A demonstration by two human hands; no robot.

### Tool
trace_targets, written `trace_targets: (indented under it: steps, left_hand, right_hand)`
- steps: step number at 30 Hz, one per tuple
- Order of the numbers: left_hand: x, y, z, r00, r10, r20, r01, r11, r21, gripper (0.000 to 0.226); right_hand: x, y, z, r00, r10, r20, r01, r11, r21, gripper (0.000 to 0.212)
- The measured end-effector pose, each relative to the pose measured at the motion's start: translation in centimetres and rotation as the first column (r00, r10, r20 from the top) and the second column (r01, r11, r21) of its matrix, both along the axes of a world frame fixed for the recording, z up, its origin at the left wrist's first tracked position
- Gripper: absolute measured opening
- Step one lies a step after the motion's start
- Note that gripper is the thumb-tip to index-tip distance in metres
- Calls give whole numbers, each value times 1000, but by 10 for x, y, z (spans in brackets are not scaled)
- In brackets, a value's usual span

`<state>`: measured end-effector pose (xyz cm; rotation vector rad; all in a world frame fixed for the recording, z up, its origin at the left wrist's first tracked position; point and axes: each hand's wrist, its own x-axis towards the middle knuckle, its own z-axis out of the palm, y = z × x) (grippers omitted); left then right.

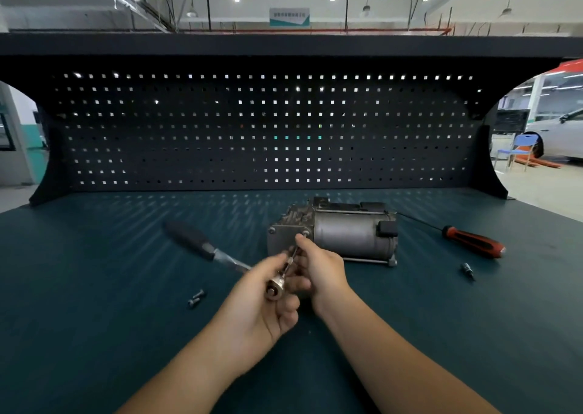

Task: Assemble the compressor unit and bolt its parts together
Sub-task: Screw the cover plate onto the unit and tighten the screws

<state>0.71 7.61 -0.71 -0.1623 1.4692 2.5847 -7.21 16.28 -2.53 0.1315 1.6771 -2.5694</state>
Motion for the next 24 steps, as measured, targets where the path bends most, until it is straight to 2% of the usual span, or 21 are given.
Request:
trace_targets:
  steps: [1,2,3,4,6,7,8,10,12,13,14,15,16,17,18,19,21,23,24]
  left_hand:
    - [2,-2,3,999,-21,43,15,990,143,22]
    - [3,-4,5,998,-30,63,17,979,202,23]
    - [3,-5,6,998,-28,58,16,981,192,21]
    - [3,-4,6,1000,-10,29,7,994,109,20]
    - [1,-2,4,990,51,-129,-80,969,-236,16]
    - [0,-2,2,969,61,-241,-164,887,-432,11]
    - [-2,-2,-1,930,43,-364,-273,746,-608,11]
    - [-1,-5,-8,824,-122,-554,-476,383,-792,14]
    - [1,-4,-15,750,-312,-584,-600,54,-798,26]
    - [0,-4,-19,719,-377,-584,-645,-48,-762,34]
    - [-1,-2,-21,697,-413,-586,-673,-93,-734,39]
    - [-3,-1,-22,674,-421,-607,-699,-97,-709,42]
    - [-3,-2,-21,669,-395,-630,-700,-52,-712,45]
    - [-4,-2,-21,677,-346,-650,-679,46,-732,46]
    - [-3,-2,-20,698,-286,-656,-629,192,-753,48]
    - [-2,0,-21,733,-224,-642,-559,338,-757,48]
    - [-3,3,-21,817,-100,-568,-428,555,-713,40]
    - [-1,7,-15,895,23,-446,-305,762,-571,24]
    - [0,9,-12,932,76,-354,-235,871,-430,18]
  right_hand:
    - [-1,-1,0,1000,10,2,-10,1000,-7,22]
    - [-2,-2,0,1000,25,3,-25,1000,-8,21]
    - [-3,-2,-1,999,42,0,-42,999,-6,20]
    - [-3,-2,-1,998,55,-2,-55,998,-7,20]
    - [-4,-1,-2,998,68,-5,-68,998,0,21]
    - [-5,0,-3,998,69,-5,-69,998,10,24]
    - [-5,0,-3,998,61,-5,-61,998,23,27]
    - [-4,0,-4,1000,14,-21,-14,1000,21,31]
    - [-4,2,-7,996,-55,-65,53,998,-25,33]
    - [-3,3,-7,993,-73,-90,71,997,-21,32]
    - [-1,5,-7,991,-75,-113,74,997,-12,32]
    - [0,7,-6,990,-63,-125,62,998,-11,31]
    - [0,8,-6,992,-44,-118,42,999,-22,29]
    - [0,9,-4,995,-28,-98,25,999,-34,27]
    - [-1,9,-2,998,-12,-67,10,999,-41,23]
    - [0,8,0,999,8,-32,-10,999,-46,21]
    - [2,6,5,997,69,36,-65,994,-85,19]
    - [3,5,7,994,88,73,-81,993,-83,20]
    - [3,5,7,994,85,74,-79,993,-82,21]
